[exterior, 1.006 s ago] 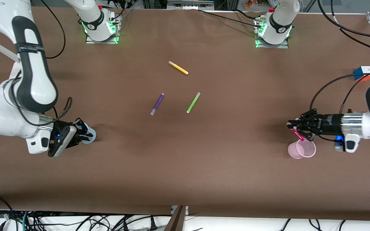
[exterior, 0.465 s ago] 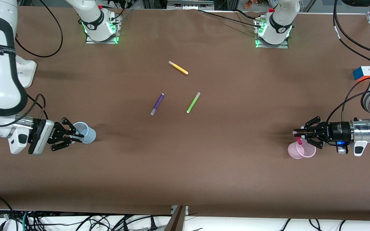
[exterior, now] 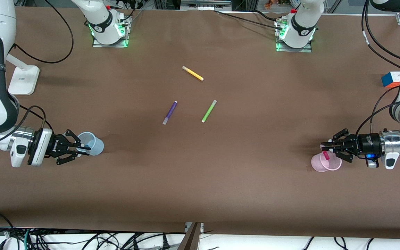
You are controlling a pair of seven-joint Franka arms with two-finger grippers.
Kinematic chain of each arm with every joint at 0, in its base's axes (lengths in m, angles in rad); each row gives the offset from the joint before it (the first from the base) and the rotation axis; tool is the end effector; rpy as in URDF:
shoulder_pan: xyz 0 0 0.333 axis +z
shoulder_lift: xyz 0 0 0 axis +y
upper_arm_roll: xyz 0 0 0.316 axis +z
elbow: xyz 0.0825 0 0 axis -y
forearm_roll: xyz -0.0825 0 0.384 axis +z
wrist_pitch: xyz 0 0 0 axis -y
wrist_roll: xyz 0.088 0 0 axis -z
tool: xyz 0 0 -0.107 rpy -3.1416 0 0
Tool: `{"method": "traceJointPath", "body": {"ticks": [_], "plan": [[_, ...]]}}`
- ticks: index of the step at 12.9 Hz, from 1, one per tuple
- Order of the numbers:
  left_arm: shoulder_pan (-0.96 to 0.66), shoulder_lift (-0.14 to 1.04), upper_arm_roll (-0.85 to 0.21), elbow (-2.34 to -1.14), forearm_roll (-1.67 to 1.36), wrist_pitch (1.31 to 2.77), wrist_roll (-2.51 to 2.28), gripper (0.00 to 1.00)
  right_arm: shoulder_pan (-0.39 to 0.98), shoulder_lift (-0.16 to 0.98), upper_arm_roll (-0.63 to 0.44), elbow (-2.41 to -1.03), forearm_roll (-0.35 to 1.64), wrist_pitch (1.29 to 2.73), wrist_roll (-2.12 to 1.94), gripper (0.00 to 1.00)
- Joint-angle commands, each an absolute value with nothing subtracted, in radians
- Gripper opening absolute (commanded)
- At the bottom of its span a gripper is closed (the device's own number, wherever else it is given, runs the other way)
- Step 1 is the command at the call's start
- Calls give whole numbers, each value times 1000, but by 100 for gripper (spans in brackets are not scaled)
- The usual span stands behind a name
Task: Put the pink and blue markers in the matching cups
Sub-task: 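Carry the pink marker to the pink cup while the right gripper carries blue, then open both grippers to drop the markers into their cups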
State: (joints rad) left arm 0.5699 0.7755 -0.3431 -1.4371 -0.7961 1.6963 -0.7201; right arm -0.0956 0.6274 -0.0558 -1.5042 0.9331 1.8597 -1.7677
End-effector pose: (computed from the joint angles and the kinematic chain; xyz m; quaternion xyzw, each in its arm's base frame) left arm 0.6737 0.1316 0.2624 0.6778 0.5177 -0.3246 0.4088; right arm 0.6958 -0.0366 0.3044 -0.7485 -0.5192 -0.2545 0.3246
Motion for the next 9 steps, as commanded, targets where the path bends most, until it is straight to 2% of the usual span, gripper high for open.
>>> {"method": "traceJointPath", "body": {"ticks": [1,5,9], "plan": [[594,787,-354,-1427,-827,1695,-614,100,-132,630,-43,-1511,968,1807,-1819,0],[594,770,-359,-1424,-812,1689,-600,100,-161,630,-43,-1534,968,1738,-1839,0],[591,692,-371,-1420,-697,1637,-578,100,-190,630,-43,-1563,968,1726,-1914,0]]}}
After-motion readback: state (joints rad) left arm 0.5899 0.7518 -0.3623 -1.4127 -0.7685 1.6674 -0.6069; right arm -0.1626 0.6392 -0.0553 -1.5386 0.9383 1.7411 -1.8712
